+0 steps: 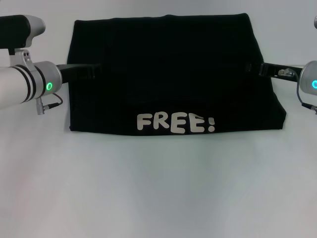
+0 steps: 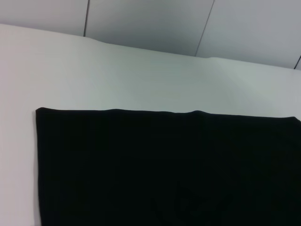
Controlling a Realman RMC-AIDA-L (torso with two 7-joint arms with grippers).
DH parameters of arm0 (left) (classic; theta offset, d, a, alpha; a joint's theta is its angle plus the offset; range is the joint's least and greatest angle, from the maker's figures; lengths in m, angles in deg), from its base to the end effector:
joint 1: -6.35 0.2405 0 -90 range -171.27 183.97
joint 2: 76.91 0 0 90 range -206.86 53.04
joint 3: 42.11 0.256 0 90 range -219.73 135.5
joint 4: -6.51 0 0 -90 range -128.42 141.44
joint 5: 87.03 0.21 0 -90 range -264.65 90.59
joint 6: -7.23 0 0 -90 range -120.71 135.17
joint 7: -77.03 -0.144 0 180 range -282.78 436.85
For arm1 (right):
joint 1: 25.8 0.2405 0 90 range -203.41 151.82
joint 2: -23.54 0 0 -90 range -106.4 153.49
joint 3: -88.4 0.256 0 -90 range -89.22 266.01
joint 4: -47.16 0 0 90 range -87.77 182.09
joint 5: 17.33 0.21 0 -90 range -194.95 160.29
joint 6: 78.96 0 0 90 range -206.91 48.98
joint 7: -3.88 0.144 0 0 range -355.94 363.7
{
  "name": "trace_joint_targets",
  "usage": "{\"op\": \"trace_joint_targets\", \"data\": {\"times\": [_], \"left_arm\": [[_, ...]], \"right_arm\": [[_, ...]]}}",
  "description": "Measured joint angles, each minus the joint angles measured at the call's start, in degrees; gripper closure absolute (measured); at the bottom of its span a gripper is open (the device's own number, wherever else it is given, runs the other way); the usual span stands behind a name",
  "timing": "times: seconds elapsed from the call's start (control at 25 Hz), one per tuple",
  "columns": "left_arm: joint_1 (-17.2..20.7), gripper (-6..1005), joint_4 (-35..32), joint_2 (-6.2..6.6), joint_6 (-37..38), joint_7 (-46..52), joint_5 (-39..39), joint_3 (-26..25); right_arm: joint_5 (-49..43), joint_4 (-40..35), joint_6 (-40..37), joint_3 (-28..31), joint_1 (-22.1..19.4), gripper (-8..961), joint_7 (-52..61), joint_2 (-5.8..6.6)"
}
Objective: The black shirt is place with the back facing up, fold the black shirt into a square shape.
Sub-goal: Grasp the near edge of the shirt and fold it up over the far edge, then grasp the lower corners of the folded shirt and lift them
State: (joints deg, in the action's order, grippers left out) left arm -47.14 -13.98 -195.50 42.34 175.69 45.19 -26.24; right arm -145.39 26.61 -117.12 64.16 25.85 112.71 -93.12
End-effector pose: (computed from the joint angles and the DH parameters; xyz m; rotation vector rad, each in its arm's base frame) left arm -0.2555 0.4731 -0.0001 -1.9508 -1.1110 -0.4253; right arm 0.2581 0.4703 0.0061 -1.9413 1.2433 0.4841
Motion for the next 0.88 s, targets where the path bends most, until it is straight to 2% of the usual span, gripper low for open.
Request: {"op": "trace_joint_targets", "data": {"times": [0.12, 0.32, 0.44, 0.64, 0.76, 0.88], "left_arm": [[0.0, 690, 0.01, 0.25, -0.02, 0.02, 0.43, 0.41], [0.0, 597, -0.44, 0.7, 0.05, 0.1, 0.54, 0.9], [0.55, 541, -1.31, 0.99, 1.2, 2.09, 0.59, 1.55], [4.96, 325, -9.35, 0.48, 11.23, 9.58, 0.19, 4.69], [8.55, 102, -14.33, 0.24, 18.44, 11.24, -1.38, 4.99], [12.07, 100, -17.75, 0.2, 25.91, 11.16, -3.72, 5.01]], "right_arm": [[0.05, -0.55, 0.15, 0.21, -0.23, 727, -0.11, 0.0], [1.09, -1.68, -0.31, 0.0, -0.66, 474, -0.11, 0.27], [2.16, -2.25, -2.23, 0.0, -1.51, 373, -0.26, 0.71], [5.71, -4.23, -8.99, -0.03, -4.66, 350, -2.78, 1.32], [8.2, -6.23, -14.23, -0.03, -7.6, 336, -4.87, 1.4], [9.67, -7.58, -18.93, 0.08, -10.23, 322, -5.66, 1.51]]}}
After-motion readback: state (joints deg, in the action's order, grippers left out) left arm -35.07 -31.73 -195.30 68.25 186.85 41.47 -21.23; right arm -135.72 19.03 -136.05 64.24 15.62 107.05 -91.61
